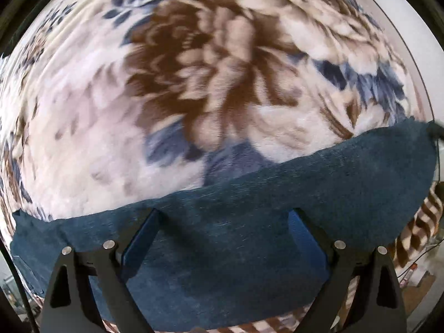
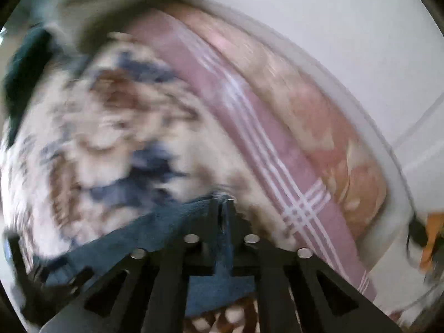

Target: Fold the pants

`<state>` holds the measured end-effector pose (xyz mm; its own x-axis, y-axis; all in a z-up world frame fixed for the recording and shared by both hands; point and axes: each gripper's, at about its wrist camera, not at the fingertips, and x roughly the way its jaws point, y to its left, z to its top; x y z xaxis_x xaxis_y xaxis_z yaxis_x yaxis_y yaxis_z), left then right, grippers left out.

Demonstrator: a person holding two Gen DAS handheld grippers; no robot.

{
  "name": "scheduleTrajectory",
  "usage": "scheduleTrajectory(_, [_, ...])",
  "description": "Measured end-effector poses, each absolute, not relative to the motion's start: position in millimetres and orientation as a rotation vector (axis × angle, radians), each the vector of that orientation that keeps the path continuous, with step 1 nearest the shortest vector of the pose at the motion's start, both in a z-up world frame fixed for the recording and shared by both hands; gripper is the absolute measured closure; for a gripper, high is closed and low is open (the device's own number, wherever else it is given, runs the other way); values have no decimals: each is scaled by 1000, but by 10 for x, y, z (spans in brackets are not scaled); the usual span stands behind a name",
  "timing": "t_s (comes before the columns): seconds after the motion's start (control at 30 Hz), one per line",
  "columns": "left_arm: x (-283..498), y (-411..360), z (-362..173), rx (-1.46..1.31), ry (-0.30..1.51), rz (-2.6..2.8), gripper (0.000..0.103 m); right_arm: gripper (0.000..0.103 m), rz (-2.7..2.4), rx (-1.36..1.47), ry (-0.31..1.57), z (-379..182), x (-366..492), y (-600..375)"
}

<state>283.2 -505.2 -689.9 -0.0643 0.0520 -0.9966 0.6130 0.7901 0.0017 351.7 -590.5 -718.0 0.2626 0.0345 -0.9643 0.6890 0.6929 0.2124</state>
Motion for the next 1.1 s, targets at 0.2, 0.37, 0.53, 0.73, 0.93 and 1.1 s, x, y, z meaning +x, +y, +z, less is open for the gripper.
scheduleTrajectory(0.2, [2725, -5213, -7023, 582, 1588, -486, 8, 97, -457, 591, 1223, -6898, 3339, -5843])
scheduleTrajectory(0.37, [2630, -5026, -7058, 561, 1611, -495, 0, 83, -558, 1005, 1235, -7216, 2855, -6198])
scheduleTrajectory(0.53, [2657, -4937, -7336, 515, 1609, -500, 0, 37, -485, 1347, 1174, -7492, 2540, -5947])
scheduleTrajectory(0.73, [2602, -4903, -7322, 502, 1540, -510, 0, 39, -510, 1480, 1046, -7945, 2388, -5807])
scheduleTrajectory(0.93, [2610, -4924, -7318, 500, 1528, -507, 0, 54, -481, 1404, 948, -7785, 2602, -5797])
scheduleTrajectory(1.1, [2615, -4927, -7310, 505, 1539, -482, 0, 86, -434, 1394, 997, -7991, 2872, -5717])
